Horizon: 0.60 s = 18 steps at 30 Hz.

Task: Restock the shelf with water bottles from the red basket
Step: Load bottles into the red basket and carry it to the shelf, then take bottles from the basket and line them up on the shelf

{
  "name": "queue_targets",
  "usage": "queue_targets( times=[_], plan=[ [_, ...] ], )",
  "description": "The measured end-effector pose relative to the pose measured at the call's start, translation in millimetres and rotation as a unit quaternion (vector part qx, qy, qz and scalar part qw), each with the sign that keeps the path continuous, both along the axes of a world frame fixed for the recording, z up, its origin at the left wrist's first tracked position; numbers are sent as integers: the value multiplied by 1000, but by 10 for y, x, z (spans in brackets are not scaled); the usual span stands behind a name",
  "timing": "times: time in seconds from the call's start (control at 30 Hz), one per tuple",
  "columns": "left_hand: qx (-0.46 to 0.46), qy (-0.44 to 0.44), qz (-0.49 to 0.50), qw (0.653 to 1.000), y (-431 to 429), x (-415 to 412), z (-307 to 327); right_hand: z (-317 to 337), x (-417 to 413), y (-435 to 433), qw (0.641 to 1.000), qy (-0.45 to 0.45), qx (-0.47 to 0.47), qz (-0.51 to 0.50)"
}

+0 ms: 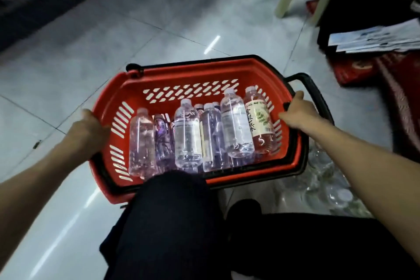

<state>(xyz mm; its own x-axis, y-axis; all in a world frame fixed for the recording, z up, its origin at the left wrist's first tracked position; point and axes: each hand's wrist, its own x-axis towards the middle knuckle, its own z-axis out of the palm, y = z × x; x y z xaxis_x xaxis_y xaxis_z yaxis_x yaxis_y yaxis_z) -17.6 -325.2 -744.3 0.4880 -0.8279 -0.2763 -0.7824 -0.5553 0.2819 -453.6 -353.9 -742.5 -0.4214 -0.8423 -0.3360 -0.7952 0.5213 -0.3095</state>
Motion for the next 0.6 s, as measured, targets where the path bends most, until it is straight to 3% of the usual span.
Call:
queue_targets(
  times=[0.13,0.2,0.27,0.3,0.37,0.43,0.5,0.6],
  plan=[
    [19,-16,3,1000,85,12,-30,-5,104,-125,999,31,19,13],
    [63,-73,-9,995,103,7,29,19,148,-13,992,110,48,42],
    [69,-190,-58,978,66,-61,141,65,241,125,963,241,-14,120],
    [27,-218,-97,971,47,-151,157,69,330,184,948,256,-96,166],
    [-40,-133,-174,975,19,-464,137,101,598,251,945,157,-172,231],
    [52,93,-180,978,-1,-845,36,25,879,218,966,32,-103,234],
    [159,266,-114,944,-44,-1193,-152,-90,1089,142,980,-5,-10,201],
    [156,285,-27,945,-78,-1433,-362,-301,1223,62,986,-38,28,161]
  ],
)
